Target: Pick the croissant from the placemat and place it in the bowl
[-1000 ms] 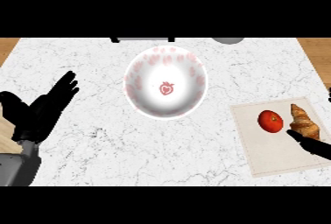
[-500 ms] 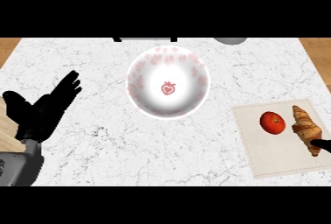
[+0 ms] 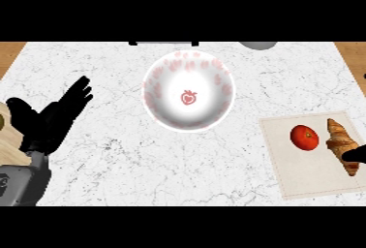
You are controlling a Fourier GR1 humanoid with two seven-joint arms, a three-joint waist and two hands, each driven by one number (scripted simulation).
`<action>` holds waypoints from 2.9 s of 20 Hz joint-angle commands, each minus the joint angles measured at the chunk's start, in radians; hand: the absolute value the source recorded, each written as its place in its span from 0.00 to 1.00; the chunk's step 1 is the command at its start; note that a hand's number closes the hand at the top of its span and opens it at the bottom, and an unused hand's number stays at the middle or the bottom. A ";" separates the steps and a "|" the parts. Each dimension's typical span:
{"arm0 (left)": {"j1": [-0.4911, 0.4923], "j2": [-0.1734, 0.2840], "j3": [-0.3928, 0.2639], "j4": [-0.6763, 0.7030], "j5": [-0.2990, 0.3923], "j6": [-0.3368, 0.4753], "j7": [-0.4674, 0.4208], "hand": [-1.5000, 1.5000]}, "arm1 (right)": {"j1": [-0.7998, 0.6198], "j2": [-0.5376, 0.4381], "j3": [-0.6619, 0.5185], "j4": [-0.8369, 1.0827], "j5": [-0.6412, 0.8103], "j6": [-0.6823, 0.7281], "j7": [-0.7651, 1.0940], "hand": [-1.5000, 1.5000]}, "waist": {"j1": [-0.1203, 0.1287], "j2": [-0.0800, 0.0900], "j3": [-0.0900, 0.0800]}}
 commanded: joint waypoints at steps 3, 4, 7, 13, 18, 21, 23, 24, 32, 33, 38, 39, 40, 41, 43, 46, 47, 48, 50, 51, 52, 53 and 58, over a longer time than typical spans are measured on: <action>-0.074 0.005 0.035 0.054 0.005 -0.033 0.029 0.50 | -0.175 0.034 0.062 0.050 -0.002 0.182 0.207 0.00 | 0.002 0.002 0.001; -0.084 0.021 0.059 0.117 0.007 -0.064 -0.001 0.50 | -0.129 0.017 0.039 0.014 -0.028 0.211 0.211 0.00 | -0.012 0.001 0.001; -0.036 -0.018 0.044 0.039 -0.024 -0.022 0.025 0.50 | -0.119 0.033 0.015 0.011 0.001 0.261 0.250 0.00 | -0.010 -0.002 0.001; 0.066 -0.049 0.043 -0.110 -0.044 -0.023 0.055 0.50 | -0.083 0.113 -0.016 0.043 0.081 0.314 0.214 0.00 | -0.009 -0.003 0.002; 0.027 -0.063 0.070 -0.039 -0.063 -0.055 0.035 0.50 | -0.078 0.189 -0.006 0.037 0.164 0.336 0.271 0.00 | -0.012 -0.003 0.002; 0.020 -0.087 0.071 -0.053 -0.092 -0.042 0.042 0.50 | -0.110 0.224 -0.036 0.101 0.199 0.371 0.249 0.00 | -0.010 -0.002 0.002; 0.018 -0.041 0.110 -0.074 -0.056 -0.085 0.081 0.50 | -0.094 0.186 -0.073 0.186 0.201 0.402 0.132 0.00 | -0.008 -0.002 0.002; 0.039 -0.083 0.085 0.014 -0.117 -0.088 -0.029 0.50 | -0.111 0.227 -0.072 0.102 0.217 0.411 0.240 0.00 | -0.012 -0.002 0.001; -0.035 -0.120 0.122 0.036 -0.131 -0.079 0.020 0.50 | -0.202 0.317 -0.113 0.306 0.317 0.455 0.142 0.00 | -0.008 0.000 0.001; -0.001 -0.102 0.136 -0.001 -0.124 -0.105 0.047 0.50 | -0.113 0.310 -0.141 0.250 0.345 0.442 0.112 0.00 | -0.012 -0.002 0.002; -0.001 -0.147 0.123 -0.026 -0.152 -0.090 0.036 0.50 | -0.207 0.384 -0.136 0.333 0.401 0.455 0.122 0.00 | -0.007 -0.001 0.002; 0.054 -0.138 0.124 -0.081 -0.143 -0.105 0.054 0.50 | -0.113 0.375 -0.142 0.316 0.419 0.432 0.059 0.00 | -0.008 -0.002 0.002; 0.021 -0.111 0.147 -0.100 -0.104 -0.130 0.111 0.50 | -0.135 0.339 -0.177 0.409 0.414 0.434 -0.029 0.00 | -0.006 -0.001 0.002; 0.037 -0.123 0.144 -0.075 -0.134 -0.125 0.071 0.50 | -0.142 0.404 -0.137 0.420 0.465 0.386 -0.012 0.00 | -0.006 -0.001 0.002; 0.016 -0.134 0.159 -0.026 -0.144 -0.133 0.053 0.50 | -0.147 0.404 -0.168 0.415 0.470 0.430 0.004 0.00 | -0.009 -0.001 0.002; -0.050 -0.133 0.176 0.067 -0.148 -0.148 0.017 0.50 | -0.179 0.406 -0.173 0.554 0.517 0.384 -0.085 0.00 | -0.010 0.000 0.002; 0.024 -0.112 0.179 -0.102 -0.119 -0.152 0.121 0.50 | -0.218 0.419 -0.184 0.573 0.520 0.392 -0.065 0.00 | -0.004 -0.001 0.002; -0.022 -0.119 0.189 -0.005 -0.134 -0.166 0.068 0.50 | -0.151 0.442 -0.177 0.507 0.536 0.380 -0.055 0.00 | -0.011 -0.001 0.002; -0.003 -0.145 0.156 -0.036 -0.168 -0.145 0.067 0.50 | -0.178 0.366 -0.235 0.585 0.516 0.418 -0.141 0.00 | -0.009 -0.001 0.002; -0.008 -0.158 0.167 -0.030 -0.156 -0.143 0.072 0.50 | -0.212 0.451 -0.183 0.612 0.578 0.369 -0.087 0.00 | -0.007 -0.001 0.002; 0.060 -0.101 0.219 -0.037 -0.105 -0.224 0.017 0.50 | -0.162 0.439 -0.198 0.586 0.565 0.360 -0.104 0.00 | -0.007 -0.001 0.002; -0.041 -0.120 0.211 0.053 -0.153 -0.172 0.037 0.50 | -0.179 0.410 -0.209 0.639 0.570 0.385 -0.159 0.00 | -0.010 0.000 0.002; 0.028 -0.157 0.190 -0.043 -0.167 -0.176 0.043 0.50 | -0.242 0.446 -0.237 0.758 0.610 0.355 -0.202 0.00 | -0.006 0.000 0.002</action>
